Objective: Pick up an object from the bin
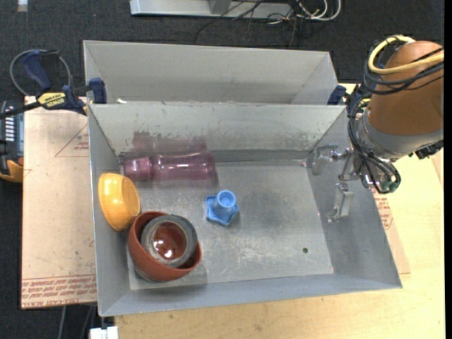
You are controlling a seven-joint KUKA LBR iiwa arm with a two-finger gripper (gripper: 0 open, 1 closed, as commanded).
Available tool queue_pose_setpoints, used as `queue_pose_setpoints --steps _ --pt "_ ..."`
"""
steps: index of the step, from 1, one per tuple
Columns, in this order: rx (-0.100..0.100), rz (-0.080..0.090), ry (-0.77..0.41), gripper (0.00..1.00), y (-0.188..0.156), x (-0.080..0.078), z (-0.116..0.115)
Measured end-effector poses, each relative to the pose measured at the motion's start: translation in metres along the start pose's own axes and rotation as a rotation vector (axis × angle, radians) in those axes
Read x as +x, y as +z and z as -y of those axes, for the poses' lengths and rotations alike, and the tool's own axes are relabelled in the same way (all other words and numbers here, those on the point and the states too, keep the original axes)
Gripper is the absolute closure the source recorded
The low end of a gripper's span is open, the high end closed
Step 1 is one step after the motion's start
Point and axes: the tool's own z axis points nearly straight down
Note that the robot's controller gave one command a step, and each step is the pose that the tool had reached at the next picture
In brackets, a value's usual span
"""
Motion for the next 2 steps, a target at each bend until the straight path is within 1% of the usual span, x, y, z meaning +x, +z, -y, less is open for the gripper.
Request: queue_pose_setpoints --steps 1,2 --pt "0.001 0.007 -0.004 0.00 -0.004 -0.002 -0.001" --pt "0.001 0.012 -0.182 0.00 0.133 -0.044 -0.065"
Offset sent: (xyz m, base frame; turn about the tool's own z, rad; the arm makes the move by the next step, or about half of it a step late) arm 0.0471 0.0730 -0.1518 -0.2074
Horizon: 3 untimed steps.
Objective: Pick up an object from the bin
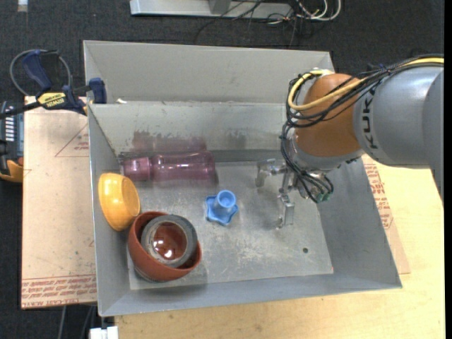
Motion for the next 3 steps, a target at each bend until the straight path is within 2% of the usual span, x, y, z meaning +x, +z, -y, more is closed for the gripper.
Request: queue_pose_setpoints --steps 1,2,3 --pt "0.003 0.012 0.285 0.00 -0.064 0.018 -0.023" --pt "-0.003 0.004 -0.005 0.00 -0.010 -0.014 -0.076" --pt "0.007 0.014 -0.164 0.00 0.019 -0.019 -0.084"
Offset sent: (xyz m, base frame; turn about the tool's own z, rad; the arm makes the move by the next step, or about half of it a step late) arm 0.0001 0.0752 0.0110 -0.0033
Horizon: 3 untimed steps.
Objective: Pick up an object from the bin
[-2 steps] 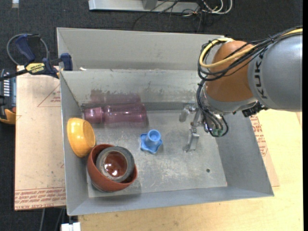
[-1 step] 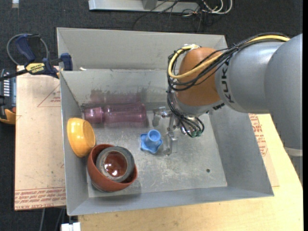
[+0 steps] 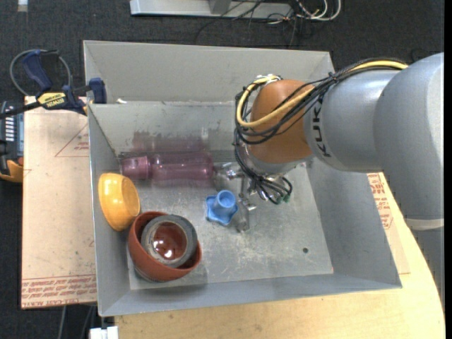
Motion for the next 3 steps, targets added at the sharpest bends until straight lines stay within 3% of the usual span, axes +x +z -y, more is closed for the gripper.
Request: queue_pose_setpoints --steps 1,2,3 --pt "-0.009 -0.004 0.100 1.00 -0.002 0.001 -0.021" --pt "-0.009 -0.004 0.100 1.00 -0.002 0.001 -0.021" --pt "-0.011 -0.014 0.099 1.00 -0.028 0.003 -0.022"
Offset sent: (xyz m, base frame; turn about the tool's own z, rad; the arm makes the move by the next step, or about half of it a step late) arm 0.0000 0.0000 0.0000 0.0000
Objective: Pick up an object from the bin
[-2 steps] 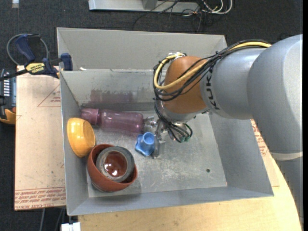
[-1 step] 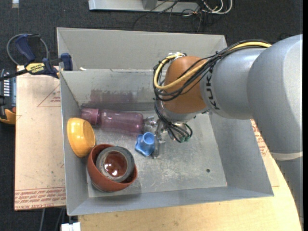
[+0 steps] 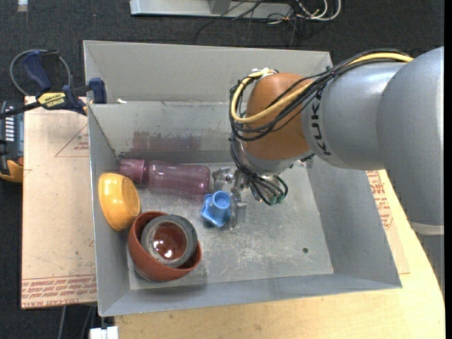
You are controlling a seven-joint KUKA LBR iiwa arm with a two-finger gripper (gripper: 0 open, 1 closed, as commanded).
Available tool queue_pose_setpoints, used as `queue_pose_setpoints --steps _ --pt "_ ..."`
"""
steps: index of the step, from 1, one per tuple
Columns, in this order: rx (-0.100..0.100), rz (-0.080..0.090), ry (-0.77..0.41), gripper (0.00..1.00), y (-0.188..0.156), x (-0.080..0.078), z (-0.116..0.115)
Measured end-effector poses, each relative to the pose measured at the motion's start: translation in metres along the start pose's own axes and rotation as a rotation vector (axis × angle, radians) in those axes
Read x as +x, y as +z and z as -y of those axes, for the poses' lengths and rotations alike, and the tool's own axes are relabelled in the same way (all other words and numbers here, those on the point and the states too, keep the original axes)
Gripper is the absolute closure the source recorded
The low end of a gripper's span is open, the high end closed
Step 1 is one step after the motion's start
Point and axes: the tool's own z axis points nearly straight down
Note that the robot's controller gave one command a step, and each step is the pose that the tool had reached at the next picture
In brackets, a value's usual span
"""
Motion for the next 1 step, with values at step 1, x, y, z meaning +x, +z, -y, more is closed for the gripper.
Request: queue_pose_setpoints --steps 1 --pt "0.000 0.002 -0.001 1.00 -0.0476 -0.0009 -0.0004"
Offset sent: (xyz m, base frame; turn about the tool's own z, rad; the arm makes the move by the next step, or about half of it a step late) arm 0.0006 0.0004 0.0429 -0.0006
